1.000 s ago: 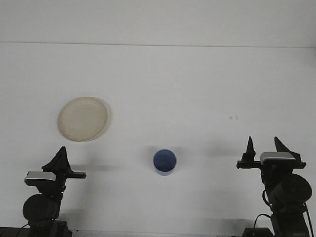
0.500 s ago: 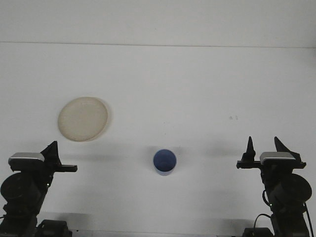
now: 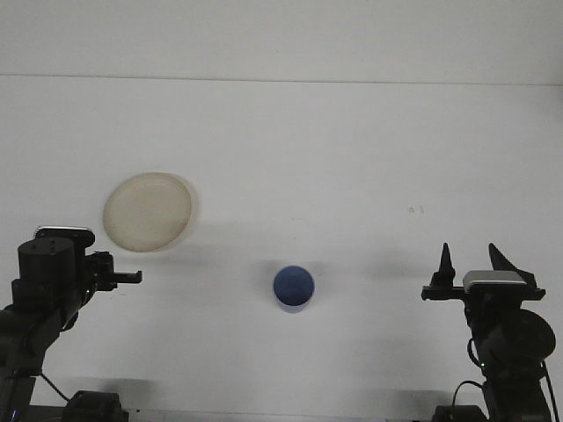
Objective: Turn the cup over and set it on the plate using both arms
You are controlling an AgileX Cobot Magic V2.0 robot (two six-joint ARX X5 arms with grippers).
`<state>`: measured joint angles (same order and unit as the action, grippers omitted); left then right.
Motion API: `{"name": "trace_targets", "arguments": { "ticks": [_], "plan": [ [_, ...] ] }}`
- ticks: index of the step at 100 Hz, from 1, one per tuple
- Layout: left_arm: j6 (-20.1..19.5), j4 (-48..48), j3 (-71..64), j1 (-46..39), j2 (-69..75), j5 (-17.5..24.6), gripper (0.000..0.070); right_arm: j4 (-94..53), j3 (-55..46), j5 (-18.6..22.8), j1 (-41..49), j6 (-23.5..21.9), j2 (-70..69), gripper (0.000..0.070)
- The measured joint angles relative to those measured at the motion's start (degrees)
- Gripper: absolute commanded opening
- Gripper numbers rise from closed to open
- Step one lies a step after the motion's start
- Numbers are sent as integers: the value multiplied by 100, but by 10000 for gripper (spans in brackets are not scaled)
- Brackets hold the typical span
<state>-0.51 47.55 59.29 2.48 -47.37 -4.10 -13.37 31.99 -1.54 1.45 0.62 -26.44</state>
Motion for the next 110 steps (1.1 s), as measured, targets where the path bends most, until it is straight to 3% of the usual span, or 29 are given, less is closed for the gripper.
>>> {"name": "trace_targets", "arguments": {
  "ticks": [32,50,64,76,110],
  "plan": [
    [0,79,0,4,-57,0,40,0,0,0,0,0,0,520],
    [52,81,0,4,-57,0,348,-2,0,0,0,0,0,520],
    [114,96,0,4,-57,0,456,0,0,0,0,0,0,520],
    [131,101,0,4,-57,0,609,-2,0,0,0,0,0,520],
    [131,588,424,264,-280,0,622,0,0,0,0,0,0,520]
  ]
}}
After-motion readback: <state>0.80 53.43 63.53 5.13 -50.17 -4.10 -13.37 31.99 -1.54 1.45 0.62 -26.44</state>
